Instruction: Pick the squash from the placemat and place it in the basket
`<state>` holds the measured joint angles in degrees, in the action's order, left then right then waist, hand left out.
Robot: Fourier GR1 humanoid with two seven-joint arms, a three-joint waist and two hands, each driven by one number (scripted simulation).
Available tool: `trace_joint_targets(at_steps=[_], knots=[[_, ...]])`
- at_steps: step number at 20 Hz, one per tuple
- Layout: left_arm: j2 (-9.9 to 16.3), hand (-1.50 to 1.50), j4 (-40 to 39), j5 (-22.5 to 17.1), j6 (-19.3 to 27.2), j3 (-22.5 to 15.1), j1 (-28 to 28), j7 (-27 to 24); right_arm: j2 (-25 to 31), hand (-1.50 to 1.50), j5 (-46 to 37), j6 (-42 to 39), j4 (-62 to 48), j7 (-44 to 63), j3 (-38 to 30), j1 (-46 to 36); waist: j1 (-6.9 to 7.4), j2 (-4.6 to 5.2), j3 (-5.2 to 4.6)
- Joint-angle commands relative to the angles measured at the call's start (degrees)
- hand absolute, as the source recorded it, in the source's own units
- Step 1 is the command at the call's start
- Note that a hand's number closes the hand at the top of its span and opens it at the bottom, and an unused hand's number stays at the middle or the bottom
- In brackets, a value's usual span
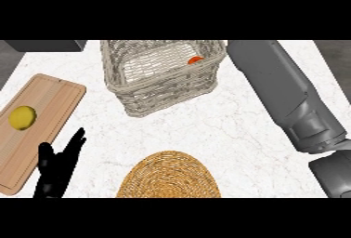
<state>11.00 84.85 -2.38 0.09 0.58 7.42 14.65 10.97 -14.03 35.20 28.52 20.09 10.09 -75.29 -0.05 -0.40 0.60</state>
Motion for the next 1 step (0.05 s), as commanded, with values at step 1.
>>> trace_joint_targets(at_steps=[1], knots=[[-1.03,0.00,-2.89,0.71,0.92,-0.32,0.63,2.52,3.72,-1.50,0.46,-2.84,5.17,2.17,-0.63,4.35,-0.93,0.00,-0.60]])
